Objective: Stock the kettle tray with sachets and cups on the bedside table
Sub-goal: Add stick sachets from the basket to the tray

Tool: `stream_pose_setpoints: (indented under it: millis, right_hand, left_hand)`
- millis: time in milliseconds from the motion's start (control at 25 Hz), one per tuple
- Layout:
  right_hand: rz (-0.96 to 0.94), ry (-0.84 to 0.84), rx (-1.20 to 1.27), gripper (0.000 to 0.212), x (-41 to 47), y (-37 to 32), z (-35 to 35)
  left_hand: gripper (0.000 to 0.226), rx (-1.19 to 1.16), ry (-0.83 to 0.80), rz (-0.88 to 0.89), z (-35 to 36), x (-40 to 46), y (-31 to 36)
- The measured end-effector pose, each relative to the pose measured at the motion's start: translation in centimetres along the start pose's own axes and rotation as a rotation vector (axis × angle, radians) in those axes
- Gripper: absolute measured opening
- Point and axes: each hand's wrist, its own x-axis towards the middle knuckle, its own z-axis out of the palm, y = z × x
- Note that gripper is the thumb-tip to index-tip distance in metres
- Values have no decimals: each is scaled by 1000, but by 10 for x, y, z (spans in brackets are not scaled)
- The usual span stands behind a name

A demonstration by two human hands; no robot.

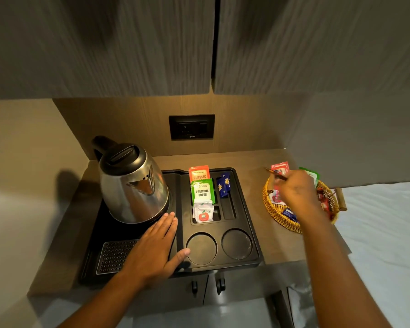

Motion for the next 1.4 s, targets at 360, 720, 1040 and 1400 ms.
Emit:
stream_pose_setpoints:
  millis: [360,720,1040,1400]
  right_hand:
    - [69,-223,-4,26,-35,-49,107]
    - [-22,-190,-72,43,-52,-42,106]
    - [-31,-184,-57,44,-47,-31,81]
    - [74,-177,-68,36,-46,-20,96]
  left_hand:
    - [88,-18,12,8,0,0,-1]
    - [85,2,-8,9,-2,-1,0]
    - [70,-239,225,-7,-8,-18,-1]
    - [33,-236,232,-1013,-29,6,-108]
